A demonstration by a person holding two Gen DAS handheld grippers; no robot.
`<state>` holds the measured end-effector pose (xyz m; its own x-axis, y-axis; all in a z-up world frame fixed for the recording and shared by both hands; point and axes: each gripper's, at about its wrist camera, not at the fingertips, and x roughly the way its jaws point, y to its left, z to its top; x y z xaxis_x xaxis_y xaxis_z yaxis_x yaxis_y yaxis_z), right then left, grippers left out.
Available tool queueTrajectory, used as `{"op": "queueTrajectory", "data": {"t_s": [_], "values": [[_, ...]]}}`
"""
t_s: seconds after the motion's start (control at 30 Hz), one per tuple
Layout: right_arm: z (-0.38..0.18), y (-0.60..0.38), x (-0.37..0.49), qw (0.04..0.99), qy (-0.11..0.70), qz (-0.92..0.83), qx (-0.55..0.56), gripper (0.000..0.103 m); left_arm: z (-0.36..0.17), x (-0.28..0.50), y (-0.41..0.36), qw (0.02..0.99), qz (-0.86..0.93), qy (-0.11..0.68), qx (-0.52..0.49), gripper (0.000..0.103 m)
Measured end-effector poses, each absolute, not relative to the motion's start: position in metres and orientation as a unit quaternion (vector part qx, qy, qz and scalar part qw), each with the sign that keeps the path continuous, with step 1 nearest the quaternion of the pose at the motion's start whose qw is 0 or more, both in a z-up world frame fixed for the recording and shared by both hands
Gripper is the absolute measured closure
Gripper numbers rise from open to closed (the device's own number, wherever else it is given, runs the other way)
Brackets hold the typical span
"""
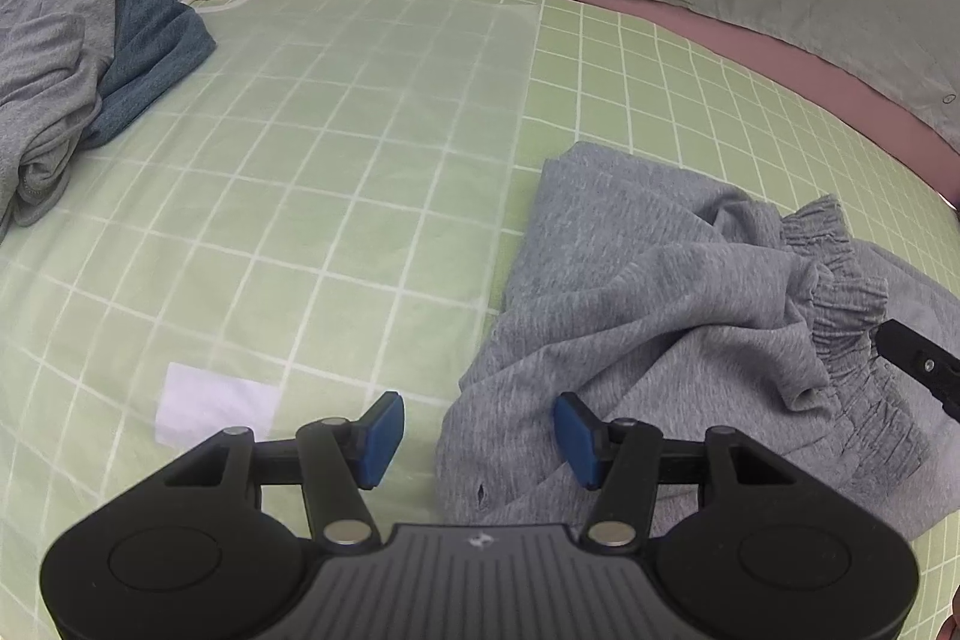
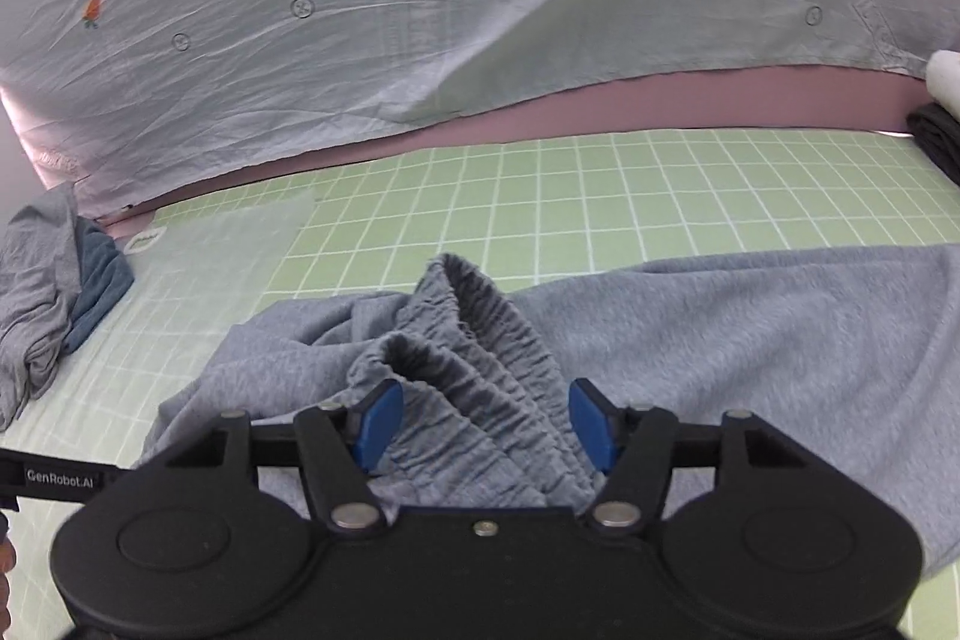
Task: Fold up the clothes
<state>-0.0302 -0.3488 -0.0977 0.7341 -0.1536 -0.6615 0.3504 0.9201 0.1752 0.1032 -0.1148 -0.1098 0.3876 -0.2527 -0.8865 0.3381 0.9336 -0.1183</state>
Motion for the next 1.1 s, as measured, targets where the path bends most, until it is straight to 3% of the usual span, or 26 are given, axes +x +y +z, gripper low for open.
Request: {"op": "queueTrajectory", "data": {"t_s": [0.2,0.23,0.3,0.47,0.63,0.73,0.83,0.87,0.9,1.0,1.1], "values": [[-0.102,-0.337,-0.005,0.925,0.351,-0.097,0.111,0.039,-0.109,0.107,-0.119,0.832,-0.176,0.525,0.038,0.046],[-0.103,-0.336,-0.002,0.925,0.355,-0.090,0.103,0.046,-0.109,0.107,-0.119,0.832,-0.176,0.525,0.039,0.046],[-0.105,-0.342,0.001,0.920,0.361,-0.084,0.125,0.089,-0.111,0.107,-0.120,0.832,-0.175,0.525,0.041,0.046],[-0.113,-0.384,-0.004,0.889,0.347,-0.164,0.251,0.091,-0.118,0.108,-0.119,0.827,-0.172,0.533,0.035,0.045],[-0.128,-0.397,-0.007,0.877,0.363,-0.201,0.241,0.092,-0.120,0.109,-0.119,0.825,-0.175,0.536,0.030,0.041],[-0.131,-0.398,-0.009,0.872,0.372,-0.219,0.232,0.087,-0.118,0.107,-0.120,0.827,-0.175,0.533,0.033,0.040],[-0.122,-0.400,-0.017,0.874,0.364,-0.226,0.230,0.067,-0.112,0.103,-0.122,0.831,-0.176,0.527,0.041,0.040],[-0.118,-0.400,-0.022,0.875,0.359,-0.232,0.227,0.054,-0.109,0.102,-0.122,0.832,-0.177,0.524,0.042,0.040],[-0.113,-0.400,-0.028,0.877,0.355,-0.239,0.219,0.048,-0.106,0.100,-0.123,0.834,-0.178,0.521,0.043,0.040],[-0.106,-0.402,-0.046,0.878,0.350,-0.253,0.205,0.033,-0.094,0.091,-0.129,0.839,-0.184,0.510,0.049,0.040],[-0.104,-0.409,-0.072,0.875,0.349,-0.265,0.207,0.028,-0.084,0.081,-0.139,0.844,-0.191,0.498,0.058,0.039]]}}
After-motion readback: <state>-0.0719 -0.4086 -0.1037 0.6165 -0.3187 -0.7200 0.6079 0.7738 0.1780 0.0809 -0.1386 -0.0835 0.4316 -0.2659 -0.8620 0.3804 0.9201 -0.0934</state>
